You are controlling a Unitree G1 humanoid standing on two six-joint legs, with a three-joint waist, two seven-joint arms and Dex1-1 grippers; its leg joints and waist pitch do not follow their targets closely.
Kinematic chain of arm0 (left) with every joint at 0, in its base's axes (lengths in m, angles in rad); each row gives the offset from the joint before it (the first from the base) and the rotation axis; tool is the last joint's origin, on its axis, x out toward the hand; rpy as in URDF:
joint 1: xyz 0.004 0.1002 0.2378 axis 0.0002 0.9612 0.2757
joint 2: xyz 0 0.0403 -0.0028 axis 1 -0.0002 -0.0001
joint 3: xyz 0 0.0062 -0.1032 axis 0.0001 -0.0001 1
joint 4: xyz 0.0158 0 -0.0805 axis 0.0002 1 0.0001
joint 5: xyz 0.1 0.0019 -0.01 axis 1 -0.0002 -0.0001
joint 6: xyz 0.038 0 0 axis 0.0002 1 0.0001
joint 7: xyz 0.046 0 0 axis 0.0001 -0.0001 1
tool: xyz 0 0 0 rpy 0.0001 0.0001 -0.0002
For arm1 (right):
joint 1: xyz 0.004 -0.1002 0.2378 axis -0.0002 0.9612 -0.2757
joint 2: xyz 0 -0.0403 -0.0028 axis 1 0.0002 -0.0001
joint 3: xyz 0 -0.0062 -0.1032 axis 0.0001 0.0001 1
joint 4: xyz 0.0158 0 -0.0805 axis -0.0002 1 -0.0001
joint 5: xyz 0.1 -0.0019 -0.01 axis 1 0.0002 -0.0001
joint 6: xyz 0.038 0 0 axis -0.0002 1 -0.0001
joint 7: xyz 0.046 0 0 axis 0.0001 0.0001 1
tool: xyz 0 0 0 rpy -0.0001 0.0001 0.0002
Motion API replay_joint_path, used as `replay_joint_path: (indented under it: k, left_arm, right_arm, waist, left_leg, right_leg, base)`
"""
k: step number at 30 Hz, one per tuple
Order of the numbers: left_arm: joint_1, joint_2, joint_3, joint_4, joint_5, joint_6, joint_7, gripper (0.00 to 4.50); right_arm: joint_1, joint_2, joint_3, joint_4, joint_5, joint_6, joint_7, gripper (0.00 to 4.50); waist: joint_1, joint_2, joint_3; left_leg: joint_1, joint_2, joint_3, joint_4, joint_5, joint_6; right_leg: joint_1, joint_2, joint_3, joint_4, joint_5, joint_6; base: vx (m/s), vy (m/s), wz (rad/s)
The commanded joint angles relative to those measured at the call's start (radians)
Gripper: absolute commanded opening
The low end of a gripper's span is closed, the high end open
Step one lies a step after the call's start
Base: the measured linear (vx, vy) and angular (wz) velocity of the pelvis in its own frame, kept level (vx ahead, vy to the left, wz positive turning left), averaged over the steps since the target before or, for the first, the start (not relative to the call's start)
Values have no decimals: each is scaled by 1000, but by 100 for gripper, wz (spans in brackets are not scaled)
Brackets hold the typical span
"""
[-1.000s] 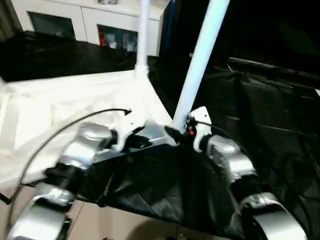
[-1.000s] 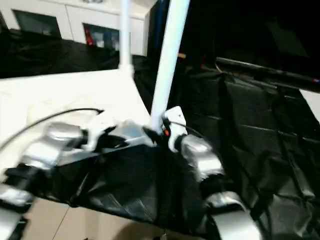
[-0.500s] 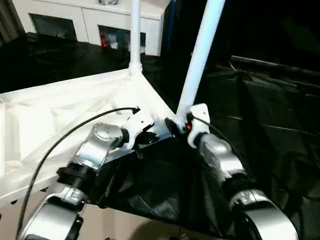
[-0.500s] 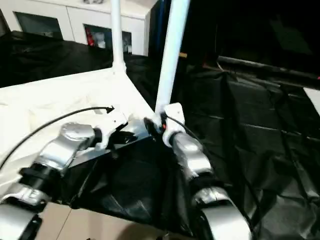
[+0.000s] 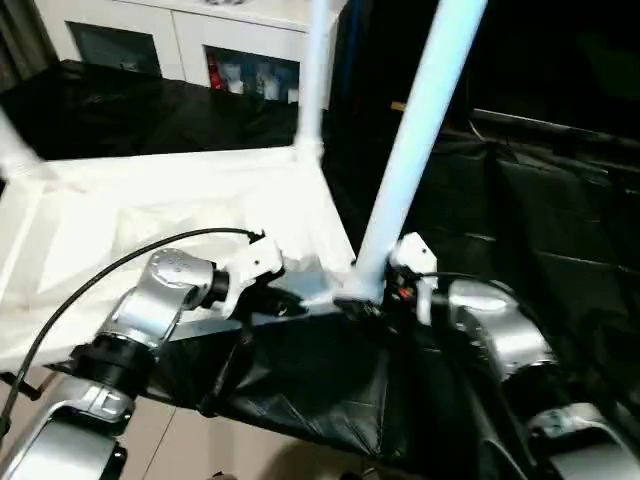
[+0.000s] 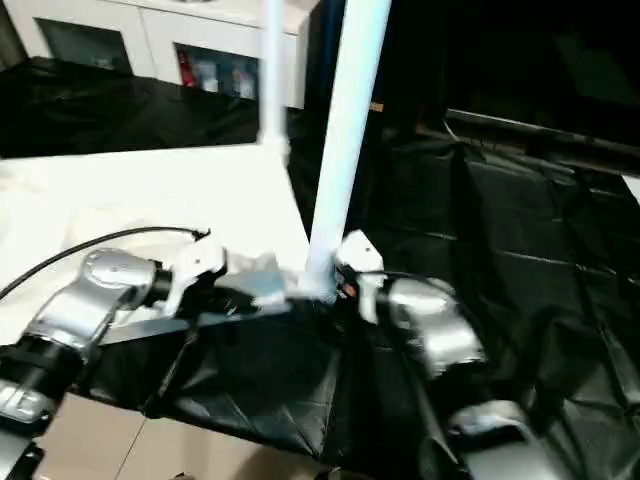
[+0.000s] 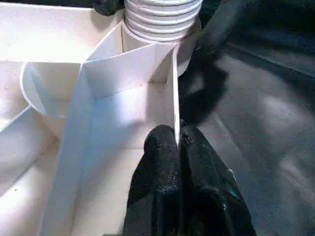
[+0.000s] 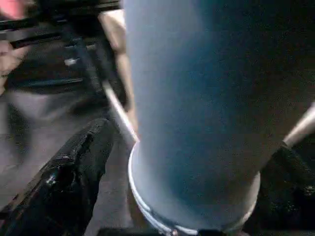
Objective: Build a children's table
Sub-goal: Rotate leg to tighten
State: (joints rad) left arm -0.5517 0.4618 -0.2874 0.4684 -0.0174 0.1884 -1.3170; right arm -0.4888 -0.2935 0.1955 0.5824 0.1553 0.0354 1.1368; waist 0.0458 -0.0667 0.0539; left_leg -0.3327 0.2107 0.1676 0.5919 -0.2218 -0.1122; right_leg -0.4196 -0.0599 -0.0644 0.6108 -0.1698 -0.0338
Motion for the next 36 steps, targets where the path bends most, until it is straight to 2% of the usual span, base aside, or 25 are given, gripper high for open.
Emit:
replay_joint_path:
  k: [1, 4, 12, 13, 14, 15, 17, 19, 21, 22, 23, 24, 25, 26, 30, 31, 32, 34, 36]
  left_arm:
    - [2, -5, -20, -43, -39, -8, -48, 0]
    - [6, 15, -29, -53, -42, -7, -80, 0]
    - [15, 21, -30, -59, -31, -7, -72, 0]
    - [18, 18, -26, -57, -28, -1, -62, 0]
    - [20, 6, -20, -45, -14, -2, -21, 0]
    - [19, 0, -19, -39, -7, 0, 0, 0]
    - [8, -34, -16, -17, 20, 18, 85, 0]
    - [-6, -65, -11, 3, 32, 46, 145, 0]
    - [-36, -120, -2, 41, 37, 70, 220, 0]
    - [-54, -157, 4, 60, 33, 87, 257, 0]
    - [-67, -185, 7, 72, 30, 97, 283, 0]
    - [-78, -211, 8, 85, 34, 100, 316, 0]
    - [-89, -238, 9, 97, 37, 106, 347, 0]
    - [-99, -268, 9, 111, 43, 108, 382, 0]
    - [-106, -296, 3, 123, 58, 98, 409, 0]
    - [-106, -296, 3, 123, 58, 98, 409, 0]
    - [-105, -305, -15, 128, 78, 64, 410, 0]
    - [-104, -298, -22, 127, 87, 53, 406, 0]
    - [-101, -282, -29, 126, 95, 35, 394, 0]
  right_arm:
    - [4, -3, 39, -45, 20, 24, 79, 377]
    - [1, -12, 59, -55, 22, 44, 122, 349]
    - [10, 3, 62, -48, 8, 60, 105, 295]
    - [15, 24, 44, -40, 8, 67, 49, 295]
    - [16, 62, 11, -15, -11, 57, -82, 282]
    - [16, 76, -2, -3, -18, 52, -132, 279]
    - [10, 124, -46, 40, -30, 58, -288, 276]
    - [1, 153, -76, 71, -30, 69, -379, 274]
    - [-19, 196, -113, 122, -25, 70, -496, 274]
    - [-35, 220, -131, 154, -23, 69, -562, 274]
    - [-48, 237, -141, 178, -22, 64, -603, 273]
    - [-61, 256, -151, 198, -18, 61, -641, 273]
    - [-77, 275, -157, 221, -17, 57, -680, 273]
    - [-96, 297, -163, 245, -25, 49, -725, 273]
    - [-120, 321, -173, 276, -30, 21, -765, 273]
    - [-120, 321, -173, 276, -30, 21, -765, 329]
    - [-131, 325, -178, 272, -29, -3, -751, 343]
    - [-131, 319, -181, 264, -27, -6, -732, 343]
    - [-127, 308, -176, 252, -29, -14, -698, 378]
  waist:
    - [-1, -4, -57]
    - [1, -3, -58]
    - [6, -11, -58]
    - [6, -11, -58]
    - [6, -12, -57]
    - [5, -6, -56]
    - [-3, -9, -56]
    - [-7, -12, -56]
    - [-9, -16, -56]
    - [-11, -16, -56]
    - [-8, -13, -56]
    - [-8, -14, -57]
    - [-8, -12, -59]
    - [-6, -10, -60]
    - [-4, -13, -65]
    - [-3, -13, -65]
    - [-3, -17, -64]
    - [-3, -15, -63]
    - [-2, -14, -62]
  left_leg:
    - [-9, 23, 6, -69, -118, 82]
    - [-9, 23, 5, -69, -104, 76]
    - [-9, 23, 6, -69, -84, 62]
    - [-9, 22, 6, -69, -84, 60]
    - [-10, 22, 5, -70, -85, 53]
    - [-7, 21, 5, -72, -96, 36]
    - [-11, 21, 1, -76, -109, 8]
    - [-5, 19, 2, -74, -135, 1]
    - [-3, 17, 1, -74, -149, -2]
    - [-7, 16, 2, -74, -145, 0]
    - [-3, 16, 4, -73, -141, -2]
    - [-2, 16, 4, -72, -141, -2]
    - [-8, 16, 2, -73, -127, 1]
    - [-6, 16, 3, -72, -119, 4]
    - [-11, 15, 5, -69, -83, 27]
    - [-12, 14, 6, -69, -80, 31]
    - [-11, 16, 6, -69, -84, 38]
    - [-11, 16, 6, -70, -90, 43]
    - [-10, 17, 5, -70, -101, 45]
  right_leg:
    - [60, -74, 52, -73, -283, -194]
    - [60, -75, 52, -70, -273, -193]
    - [62, -75, 51, -65, -238, -199]
    - [61, -75, 52, -65, -243, -197]
    - [62, -75, 53, -66, -255, -189]
    - [57, -74, 52, -70, -279, -181]
    - [61, -75, 50, -72, -318, -161]
    - [56, -72, 50, -77, -345, -153]
    - [54, -74, 51, -81, -383, -143]
    - [56, -74, 52, -80, -383, -140]
    - [50, -74, 52, -83, -374, -141]
    - [51, -74, 52, -81, -368, -144]
    - [57, -74, 52, -77, -341, -146]
    - [55, -73, 52, -75, -309, -154]
    - [62, -72, 52, -65, -215, -172]
    - [63, -72, 52, -65, -208, -174]
    - [62, -72, 51, -66, -210, -176]
    - [62, -72, 51, -66, -220, -175]
    - [61, -74, 51, -69, -235, -171]
  base:
    - [0, 0, 0]
    - [0, 0, 0]
    - [0, 0, 0]
    - [0, 0, 0]
    - [0, 0, 0]
    - [0, 0, 0]
    - [0, 0, 0]
    - [0, 0, 0]
    - [0, 0, 0]
    - [0, 0, 0]
    - [0, 0, 0]
    - [0, 0, 0]
    - [0, 0, 0]
    - [0, 0, 0]
    - [0, 0, 0]
    - [0, 0, 0]
    - [0, 0, 0]
    - [0, 0, 0]
    - [0, 0, 0]
